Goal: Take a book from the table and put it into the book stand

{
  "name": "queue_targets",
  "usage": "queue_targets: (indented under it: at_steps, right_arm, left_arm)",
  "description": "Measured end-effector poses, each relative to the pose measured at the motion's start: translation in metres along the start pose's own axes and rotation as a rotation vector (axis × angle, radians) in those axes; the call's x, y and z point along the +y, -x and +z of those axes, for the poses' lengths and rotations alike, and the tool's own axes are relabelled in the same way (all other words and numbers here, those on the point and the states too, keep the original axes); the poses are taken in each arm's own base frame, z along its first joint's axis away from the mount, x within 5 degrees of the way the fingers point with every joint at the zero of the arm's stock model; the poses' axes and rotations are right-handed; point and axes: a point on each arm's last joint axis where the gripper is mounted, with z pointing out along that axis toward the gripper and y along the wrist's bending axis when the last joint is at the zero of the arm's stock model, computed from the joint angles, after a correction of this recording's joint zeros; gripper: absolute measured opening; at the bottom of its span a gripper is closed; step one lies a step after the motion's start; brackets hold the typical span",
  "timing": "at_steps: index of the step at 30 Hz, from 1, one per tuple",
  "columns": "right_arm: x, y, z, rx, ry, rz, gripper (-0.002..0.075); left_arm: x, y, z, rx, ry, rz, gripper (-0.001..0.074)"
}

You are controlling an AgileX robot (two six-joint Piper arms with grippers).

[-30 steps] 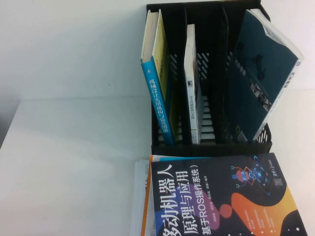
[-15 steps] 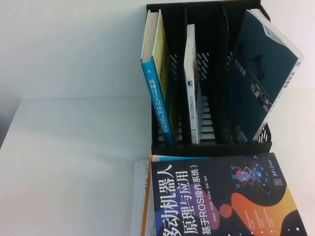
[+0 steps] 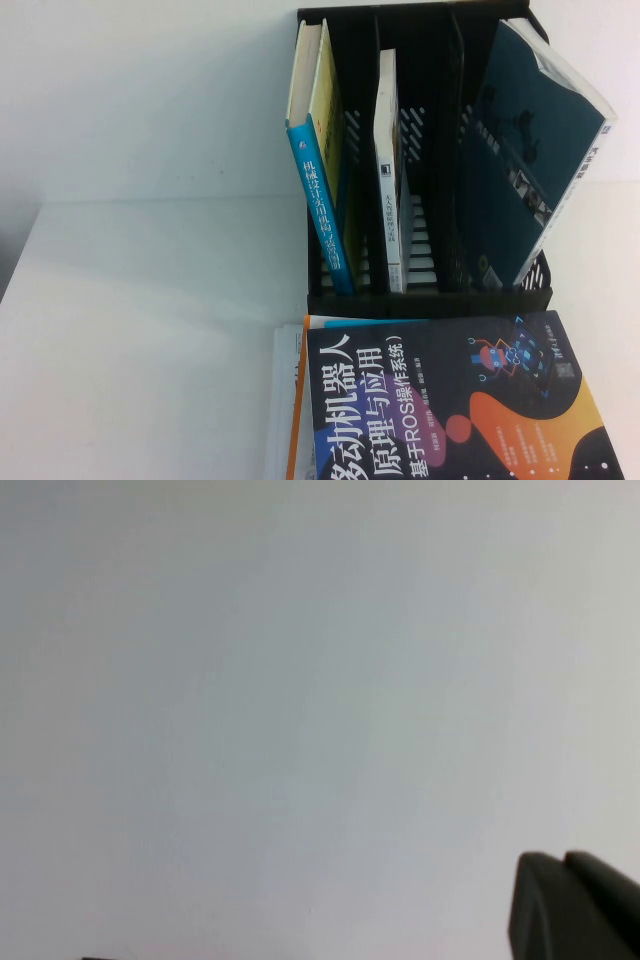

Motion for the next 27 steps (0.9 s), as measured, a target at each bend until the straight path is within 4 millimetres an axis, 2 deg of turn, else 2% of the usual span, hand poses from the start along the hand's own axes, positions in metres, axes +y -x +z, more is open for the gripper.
queue_targets:
  at_steps: [7, 11, 14, 16, 18, 21, 24, 27]
  right_arm:
    - [0.0, -0.002, 0.0, 0.018, -0.003, 0.167, -0.0003]
    - [-0.001, -0.005, 0.0, 0.055, -0.019, 0.213, -0.0003]
    - [-0.002, -0.009, 0.0, 0.095, -0.035, 0.234, -0.0003]
    - [-0.003, -0.01, 0.002, 0.196, -0.053, 0.239, -0.0003]
    - [-0.005, -0.001, 0.007, 0.277, -0.075, 0.231, -0.0003]
    - [-0.012, 0.018, 0.013, 0.354, -0.145, 0.219, -0.0003]
    - [-0.02, 0.036, 0.02, 0.418, -0.227, 0.22, -0.0003]
    - [-0.028, 0.045, 0.029, 0.539, -0.319, 0.219, -0.0003]
  left_arm:
    - [0.016, -0.036, -0.009, 0.387, 0.229, -0.209, -0.0004]
    - [0.017, -0.047, -0.015, 0.515, 0.29, -0.32, -0.0004]
    - [0.018, -0.056, -0.022, 0.601, 0.384, -0.49, -0.0004]
    - [0.018, -0.064, -0.029, 0.689, 0.478, -0.636, -0.0004]
    - [0.017, -0.072, -0.038, 0.793, 0.586, -0.759, -0.0004]
    - [0.02, -0.074, -0.044, 0.927, 0.708, -0.823, -0.0004]
    - [0.026, -0.067, -0.038, 0.971, 0.759, -0.828, -0.0004]
    - [0.034, -0.054, -0.026, 0.965, 0.779, -0.83, -0.0004]
